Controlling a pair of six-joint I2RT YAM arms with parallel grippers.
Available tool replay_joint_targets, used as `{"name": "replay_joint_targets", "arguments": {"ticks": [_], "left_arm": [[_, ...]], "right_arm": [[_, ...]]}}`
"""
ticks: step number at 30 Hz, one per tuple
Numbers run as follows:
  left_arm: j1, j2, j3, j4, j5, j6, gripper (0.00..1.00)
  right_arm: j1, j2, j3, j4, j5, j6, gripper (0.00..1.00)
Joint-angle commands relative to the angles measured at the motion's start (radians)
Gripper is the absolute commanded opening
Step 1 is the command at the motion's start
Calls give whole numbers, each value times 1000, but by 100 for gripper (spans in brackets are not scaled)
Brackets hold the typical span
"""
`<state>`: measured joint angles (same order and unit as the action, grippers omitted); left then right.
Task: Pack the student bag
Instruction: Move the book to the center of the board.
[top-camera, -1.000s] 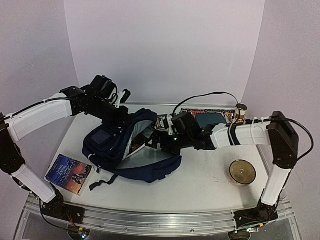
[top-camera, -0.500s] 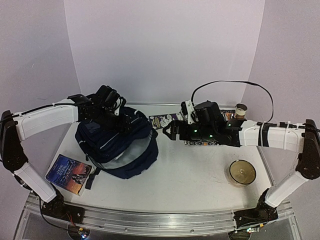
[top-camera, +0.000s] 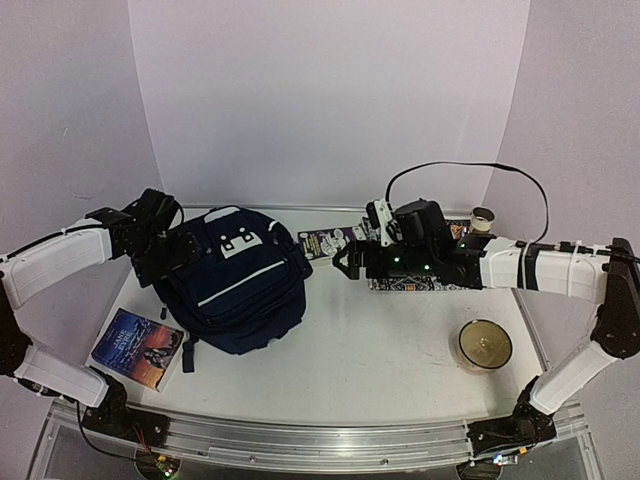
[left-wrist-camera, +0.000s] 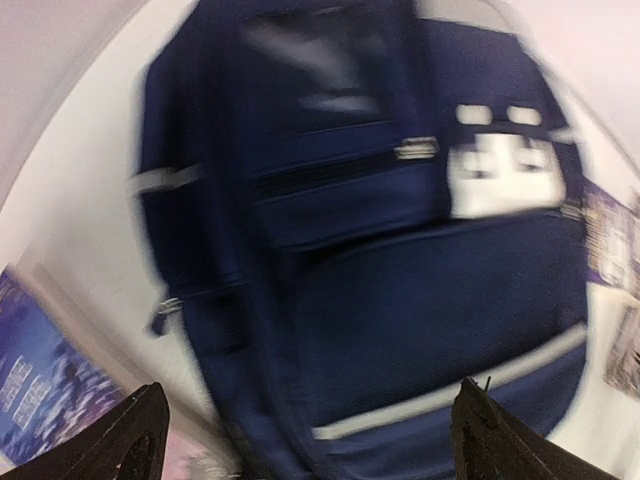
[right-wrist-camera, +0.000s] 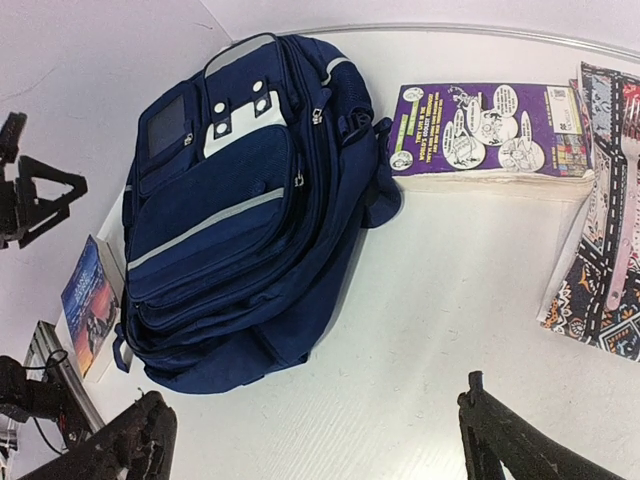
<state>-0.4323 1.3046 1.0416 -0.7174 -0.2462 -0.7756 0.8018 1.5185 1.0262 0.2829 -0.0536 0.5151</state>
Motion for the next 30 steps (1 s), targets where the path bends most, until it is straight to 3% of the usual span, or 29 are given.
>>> {"name": "replay_joint_targets", "arguments": {"ticks": [1,9,14,30], "left_arm": [[97,-10,-68,-178,-68,-192,99],[194,15,-162,-257,-73,-376,99],[242,88,-196,-221,-62,-396,95],[293,267,-294,-29,-23,-387,61]], "right_arm": [[-10,6,-8,-5,-35,-31,98],[-15,25,-9,-1,-71,-51,98],[-18,36,-12,1,-97,-65,98],[-21,35,-35,33,-144,-71,98]]}}
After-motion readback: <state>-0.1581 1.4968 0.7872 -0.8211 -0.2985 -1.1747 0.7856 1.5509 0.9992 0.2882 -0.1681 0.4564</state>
